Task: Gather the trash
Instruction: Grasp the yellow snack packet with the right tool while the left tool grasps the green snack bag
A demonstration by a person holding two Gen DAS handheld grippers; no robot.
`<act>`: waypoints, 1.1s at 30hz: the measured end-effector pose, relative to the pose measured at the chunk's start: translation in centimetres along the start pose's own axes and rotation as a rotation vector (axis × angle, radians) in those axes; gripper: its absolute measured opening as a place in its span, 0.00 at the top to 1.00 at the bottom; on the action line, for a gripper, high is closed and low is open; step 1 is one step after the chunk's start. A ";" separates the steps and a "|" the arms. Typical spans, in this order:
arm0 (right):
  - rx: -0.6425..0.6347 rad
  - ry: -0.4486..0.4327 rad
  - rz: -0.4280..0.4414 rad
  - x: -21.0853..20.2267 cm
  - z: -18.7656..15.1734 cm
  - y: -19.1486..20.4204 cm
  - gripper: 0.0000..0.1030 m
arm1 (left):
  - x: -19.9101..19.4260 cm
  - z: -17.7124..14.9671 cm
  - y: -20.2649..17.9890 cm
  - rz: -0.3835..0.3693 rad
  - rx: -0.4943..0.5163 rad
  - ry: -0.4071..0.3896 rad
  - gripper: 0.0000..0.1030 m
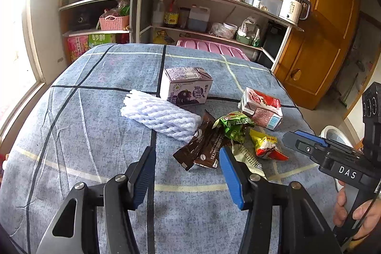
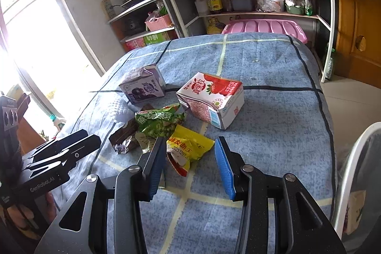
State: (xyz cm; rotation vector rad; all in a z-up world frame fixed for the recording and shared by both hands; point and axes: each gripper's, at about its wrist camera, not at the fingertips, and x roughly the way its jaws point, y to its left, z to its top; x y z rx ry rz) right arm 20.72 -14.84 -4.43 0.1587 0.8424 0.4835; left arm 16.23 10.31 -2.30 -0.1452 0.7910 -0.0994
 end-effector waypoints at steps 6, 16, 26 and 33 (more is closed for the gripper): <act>-0.003 0.037 -0.001 1.9 0.1 0.6 0.47 | 0.8 0.2 0.4 -0.001 -0.005 0.017 0.46; -0.007 0.065 -0.053 3.5 0.0 0.4 0.50 | 2.0 0.4 0.2 -0.005 0.009 0.038 0.46; 0.004 0.046 -0.030 3.2 -0.2 -0.2 0.61 | 2.7 1.4 -1.6 -0.057 0.041 0.030 0.46; 0.047 0.010 -0.073 1.9 -0.3 -2.0 0.62 | 3.5 2.1 -3.2 -0.066 0.070 0.025 0.46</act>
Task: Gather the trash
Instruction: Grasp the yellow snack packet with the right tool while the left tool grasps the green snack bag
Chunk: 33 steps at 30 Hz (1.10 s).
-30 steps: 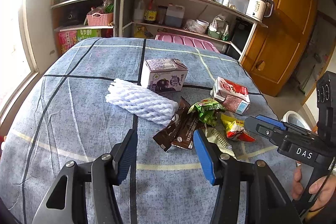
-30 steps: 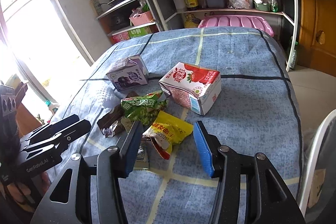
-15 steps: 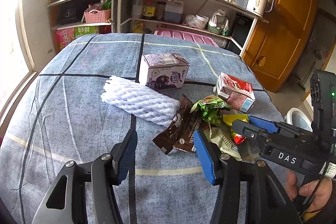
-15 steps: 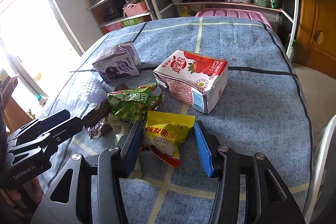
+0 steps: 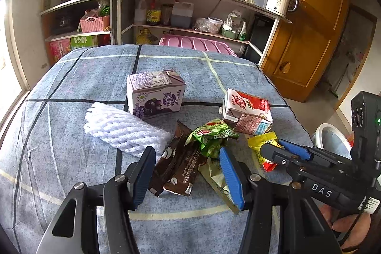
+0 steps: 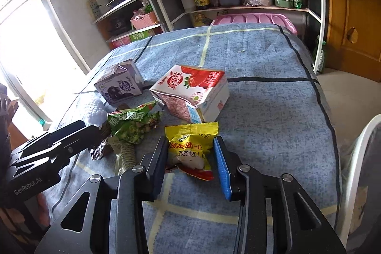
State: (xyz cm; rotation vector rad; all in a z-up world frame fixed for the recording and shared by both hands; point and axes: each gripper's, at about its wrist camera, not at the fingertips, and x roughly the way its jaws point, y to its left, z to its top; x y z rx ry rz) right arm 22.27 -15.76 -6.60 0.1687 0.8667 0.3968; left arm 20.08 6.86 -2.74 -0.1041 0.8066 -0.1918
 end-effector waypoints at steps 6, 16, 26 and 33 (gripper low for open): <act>0.040 -0.007 0.013 -0.5 -0.2 -1.2 0.62 | 0.8 0.8 -2.2 0.013 0.071 -0.012 0.45; 0.076 -0.009 0.030 -0.9 -0.5 -2.4 0.62 | 3.2 1.8 -3.8 0.013 0.117 0.012 0.39; 0.092 -0.017 0.034 -1.1 -0.6 -3.0 0.62 | 4.9 1.5 -4.0 0.037 0.135 0.045 0.44; 0.099 -0.021 0.038 -1.2 -0.6 -3.0 0.62 | 5.1 1.5 -4.4 0.050 0.152 0.047 0.55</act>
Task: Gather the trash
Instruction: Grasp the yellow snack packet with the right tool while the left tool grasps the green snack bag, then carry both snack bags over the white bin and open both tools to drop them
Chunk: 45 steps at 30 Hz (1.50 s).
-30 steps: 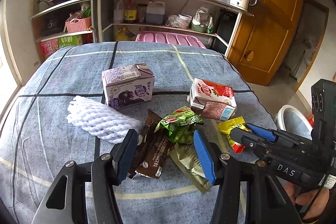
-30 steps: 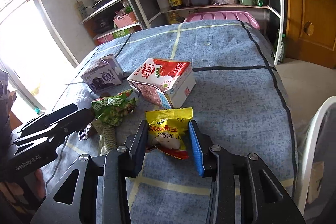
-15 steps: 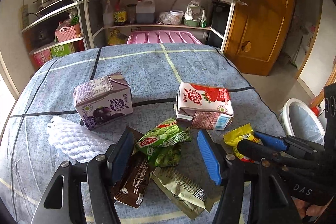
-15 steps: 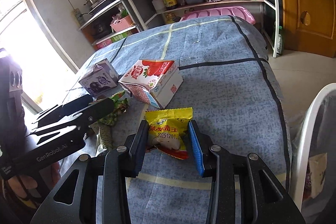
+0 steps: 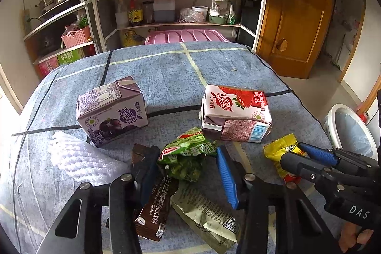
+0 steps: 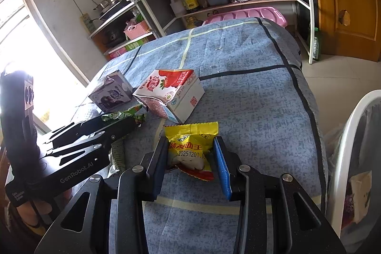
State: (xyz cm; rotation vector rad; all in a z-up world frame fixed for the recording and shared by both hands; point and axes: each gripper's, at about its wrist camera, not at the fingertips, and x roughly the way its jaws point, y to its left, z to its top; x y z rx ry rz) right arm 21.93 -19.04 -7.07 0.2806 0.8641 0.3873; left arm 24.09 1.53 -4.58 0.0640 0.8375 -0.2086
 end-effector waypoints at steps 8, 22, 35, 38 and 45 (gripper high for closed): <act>0.008 -0.004 0.005 -0.1 0.0 -0.2 0.62 | -0.5 -0.2 0.0 0.000 -0.004 -0.012 0.69; -0.006 -0.054 0.021 -3.0 -0.5 0.1 0.62 | -5.2 -0.6 -0.9 -0.034 -0.013 -0.076 0.70; 0.008 -0.150 -0.045 -10.0 -1.9 -2.3 0.62 | -8.3 -0.6 -7.4 -0.144 0.064 -0.112 0.70; 0.026 -0.169 -0.071 -11.7 -2.2 -3.8 0.62 | -8.6 -0.6 -9.6 -0.176 0.090 -0.118 0.69; 0.073 -0.207 -0.143 -15.2 -2.7 -7.6 0.62 | -8.5 -0.4 -14.9 -0.263 0.143 -0.110 0.69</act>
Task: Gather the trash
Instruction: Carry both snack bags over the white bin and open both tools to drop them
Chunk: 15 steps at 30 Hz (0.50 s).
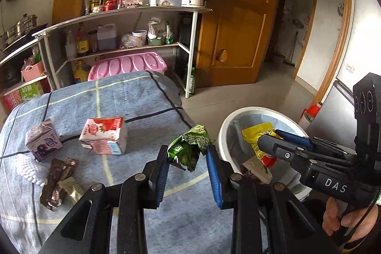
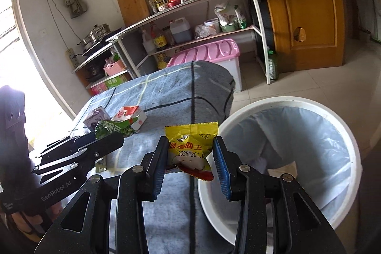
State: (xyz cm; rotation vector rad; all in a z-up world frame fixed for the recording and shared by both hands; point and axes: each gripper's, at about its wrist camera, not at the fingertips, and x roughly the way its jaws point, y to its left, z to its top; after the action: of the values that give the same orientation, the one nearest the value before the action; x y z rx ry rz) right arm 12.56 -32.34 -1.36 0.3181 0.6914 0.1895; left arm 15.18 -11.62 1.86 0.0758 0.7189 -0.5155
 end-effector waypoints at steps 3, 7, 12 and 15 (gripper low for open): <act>0.024 -0.008 -0.033 -1.1 0.1 -2.1 0.62 | 0.8 0.3 -2.0 -0.032 0.023 0.006 0.69; 0.052 -0.014 -0.068 -2.1 0.2 -4.4 0.62 | 2.1 0.7 -4.5 -0.076 0.042 0.023 0.69; 0.068 0.000 -0.109 -2.8 -0.3 -6.7 0.62 | 3.8 0.8 -7.0 -0.105 0.075 0.048 0.68; 0.092 0.011 -0.131 -2.8 -0.5 -8.0 0.62 | 4.7 0.6 -8.2 -0.118 0.081 0.065 0.67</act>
State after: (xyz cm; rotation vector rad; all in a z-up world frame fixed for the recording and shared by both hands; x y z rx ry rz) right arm 10.65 -40.51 -2.89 0.3582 0.7306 0.0348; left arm 14.58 -20.90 0.14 0.1263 0.7688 -0.6574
